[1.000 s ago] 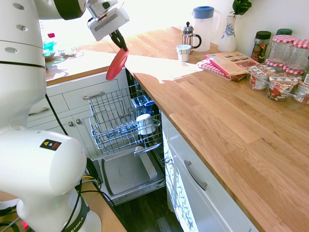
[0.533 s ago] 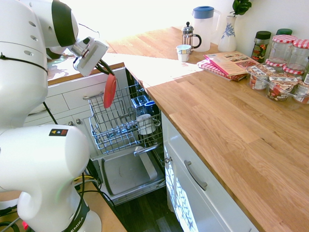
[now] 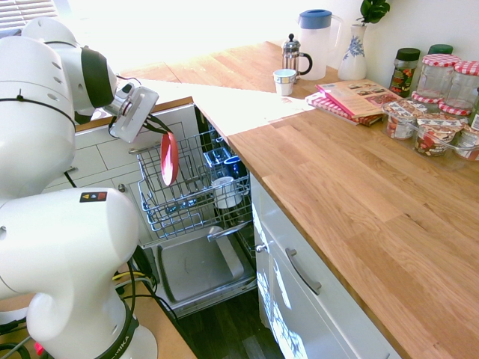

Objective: Put the plate in the dishwasher

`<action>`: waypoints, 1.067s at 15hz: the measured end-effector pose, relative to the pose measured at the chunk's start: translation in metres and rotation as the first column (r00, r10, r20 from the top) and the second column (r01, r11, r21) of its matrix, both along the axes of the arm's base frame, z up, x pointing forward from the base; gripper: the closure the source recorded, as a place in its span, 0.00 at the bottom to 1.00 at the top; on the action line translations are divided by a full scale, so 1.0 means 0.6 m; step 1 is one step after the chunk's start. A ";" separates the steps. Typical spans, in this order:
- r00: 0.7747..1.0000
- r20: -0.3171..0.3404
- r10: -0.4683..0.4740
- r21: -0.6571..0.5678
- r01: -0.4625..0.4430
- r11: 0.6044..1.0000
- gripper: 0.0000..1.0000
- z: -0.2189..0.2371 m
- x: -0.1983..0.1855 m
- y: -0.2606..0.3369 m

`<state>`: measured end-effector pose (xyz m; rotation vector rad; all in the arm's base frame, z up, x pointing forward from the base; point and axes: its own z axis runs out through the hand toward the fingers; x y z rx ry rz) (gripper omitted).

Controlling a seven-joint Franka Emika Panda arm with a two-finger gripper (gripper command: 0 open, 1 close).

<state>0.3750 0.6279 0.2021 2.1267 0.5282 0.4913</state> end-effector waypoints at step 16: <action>0.895 -0.327 -0.304 -0.069 0.298 0.952 0.00 0.008 -0.059 0.004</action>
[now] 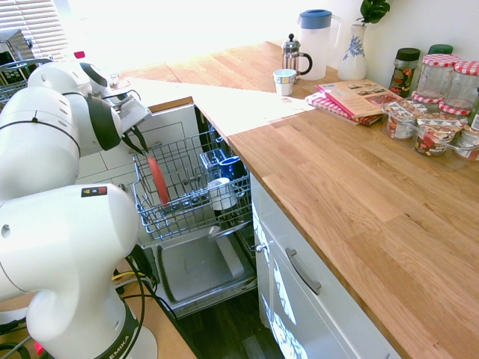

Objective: Put the plate in the dishwasher

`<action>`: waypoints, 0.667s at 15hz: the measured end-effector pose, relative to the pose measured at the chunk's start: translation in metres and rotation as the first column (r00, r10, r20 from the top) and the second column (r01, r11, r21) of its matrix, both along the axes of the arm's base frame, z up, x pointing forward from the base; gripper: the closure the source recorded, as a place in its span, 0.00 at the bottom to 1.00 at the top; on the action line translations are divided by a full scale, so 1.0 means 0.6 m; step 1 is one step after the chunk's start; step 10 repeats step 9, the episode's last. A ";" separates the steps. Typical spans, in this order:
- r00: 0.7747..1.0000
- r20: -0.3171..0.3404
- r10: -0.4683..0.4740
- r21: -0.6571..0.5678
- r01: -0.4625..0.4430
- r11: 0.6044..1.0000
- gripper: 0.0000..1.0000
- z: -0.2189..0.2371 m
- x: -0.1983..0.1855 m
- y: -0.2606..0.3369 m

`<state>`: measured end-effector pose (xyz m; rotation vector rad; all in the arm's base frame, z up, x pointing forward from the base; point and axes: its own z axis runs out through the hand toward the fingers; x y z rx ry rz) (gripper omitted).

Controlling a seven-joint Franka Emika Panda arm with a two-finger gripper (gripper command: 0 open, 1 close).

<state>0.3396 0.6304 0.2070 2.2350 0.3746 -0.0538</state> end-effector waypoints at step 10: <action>0.989 0.014 -0.147 0.122 0.144 0.982 0.00 0.144 0.121 -0.059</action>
